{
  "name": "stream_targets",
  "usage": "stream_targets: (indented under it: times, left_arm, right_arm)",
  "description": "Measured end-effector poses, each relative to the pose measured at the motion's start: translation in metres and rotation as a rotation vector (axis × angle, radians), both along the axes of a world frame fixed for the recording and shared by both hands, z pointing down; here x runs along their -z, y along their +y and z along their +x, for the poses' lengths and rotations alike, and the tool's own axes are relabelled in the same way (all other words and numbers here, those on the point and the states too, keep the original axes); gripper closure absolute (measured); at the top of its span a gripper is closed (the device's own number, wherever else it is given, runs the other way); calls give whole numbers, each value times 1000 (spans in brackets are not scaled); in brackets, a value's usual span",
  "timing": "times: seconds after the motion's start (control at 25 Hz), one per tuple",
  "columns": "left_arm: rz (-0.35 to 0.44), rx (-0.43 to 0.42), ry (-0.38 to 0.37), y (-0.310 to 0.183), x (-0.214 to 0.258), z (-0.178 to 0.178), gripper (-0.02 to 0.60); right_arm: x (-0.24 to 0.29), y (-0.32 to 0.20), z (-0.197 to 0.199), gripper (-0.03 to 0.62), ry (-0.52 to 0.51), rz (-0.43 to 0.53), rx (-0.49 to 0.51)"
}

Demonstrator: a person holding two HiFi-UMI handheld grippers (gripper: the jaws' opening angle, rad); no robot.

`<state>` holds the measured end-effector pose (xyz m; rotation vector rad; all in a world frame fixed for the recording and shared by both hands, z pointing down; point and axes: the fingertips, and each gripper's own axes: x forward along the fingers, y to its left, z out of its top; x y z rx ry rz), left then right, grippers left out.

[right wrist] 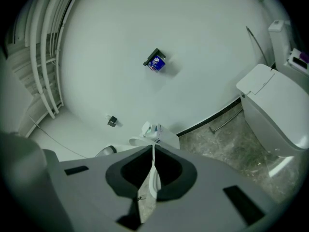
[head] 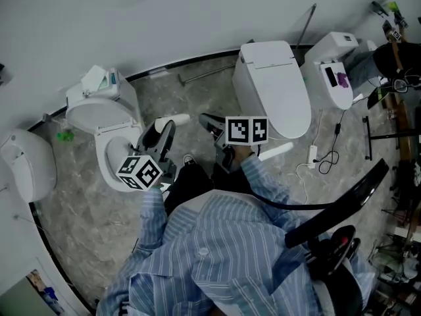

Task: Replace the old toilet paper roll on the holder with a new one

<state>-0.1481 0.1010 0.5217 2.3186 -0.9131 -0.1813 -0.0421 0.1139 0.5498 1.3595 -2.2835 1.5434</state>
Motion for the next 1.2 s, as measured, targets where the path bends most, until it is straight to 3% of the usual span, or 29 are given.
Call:
stream_targets:
  times: [0.32, 0.76, 1.2]
  left_arm:
    - [27, 60, 5, 33, 12, 30, 394]
    - [-9, 143, -20, 136, 0, 100, 393]
    - [-24, 191, -55, 181, -2, 103, 394]
  right_arm:
    - [4, 39, 39, 576, -1, 17, 38]
    - [-8, 126, 115, 576, -19, 7, 110]
    - [-12, 160, 117, 576, -59, 12, 166]
